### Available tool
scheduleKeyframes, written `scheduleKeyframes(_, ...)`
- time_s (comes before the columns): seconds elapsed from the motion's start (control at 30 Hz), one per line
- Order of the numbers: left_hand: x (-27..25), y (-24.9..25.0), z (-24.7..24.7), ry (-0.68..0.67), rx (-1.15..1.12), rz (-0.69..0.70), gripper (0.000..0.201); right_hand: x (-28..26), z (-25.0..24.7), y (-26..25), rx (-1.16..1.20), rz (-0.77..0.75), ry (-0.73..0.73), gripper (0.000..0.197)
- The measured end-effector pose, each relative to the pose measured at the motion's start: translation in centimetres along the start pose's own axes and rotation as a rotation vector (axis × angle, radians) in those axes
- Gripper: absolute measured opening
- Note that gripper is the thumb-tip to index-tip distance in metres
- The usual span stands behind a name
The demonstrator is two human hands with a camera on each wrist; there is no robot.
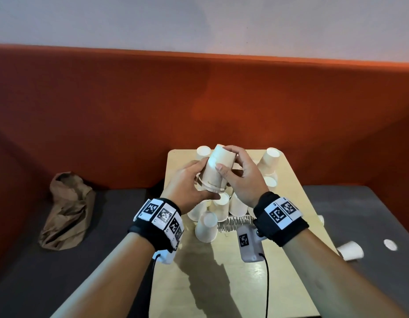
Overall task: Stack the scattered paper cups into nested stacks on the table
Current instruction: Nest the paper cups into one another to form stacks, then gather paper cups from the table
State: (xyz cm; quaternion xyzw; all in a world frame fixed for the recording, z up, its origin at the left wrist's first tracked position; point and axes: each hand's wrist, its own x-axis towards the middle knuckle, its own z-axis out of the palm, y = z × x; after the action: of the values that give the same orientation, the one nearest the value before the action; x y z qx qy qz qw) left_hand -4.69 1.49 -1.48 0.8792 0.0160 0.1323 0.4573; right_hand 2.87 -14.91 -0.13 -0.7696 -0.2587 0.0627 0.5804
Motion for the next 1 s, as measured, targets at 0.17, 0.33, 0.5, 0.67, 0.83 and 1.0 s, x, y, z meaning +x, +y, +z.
scheduleKeyframes(0.17,2.4,-0.1,2.1,-0.046,0.053,0.045,0.091,0.3,-2.0,0.0,-0.068,-0.015,0.049,0.044)
scheduleKeyframes(0.33,5.2,0.8,4.7,-0.054,0.127,0.04,0.081,0.8,-4.7,1.1,-0.149,0.01,0.096,0.046)
scheduleKeyframes(0.5,8.0,2.5,8.0,-0.058,0.136,0.075,0.065,1.3,-8.0,2.7,-0.194,0.048,0.113,0.045)
scheduleKeyframes(0.67,10.8,4.0,11.6,-0.04,0.118,0.082,0.068,2.5,-12.1,3.6,-0.225,0.066,0.129,0.043)
scheduleKeyframes(0.83,13.0,5.0,14.3,-0.034,0.122,0.053,0.066,3.6,-14.9,5.0,-0.238,0.073,0.137,0.041)
scheduleKeyframes(1.0,13.8,4.1,15.8,-0.042,0.171,-0.016,0.072,4.3,-16.8,6.6,-0.23,0.093,0.134,0.042)
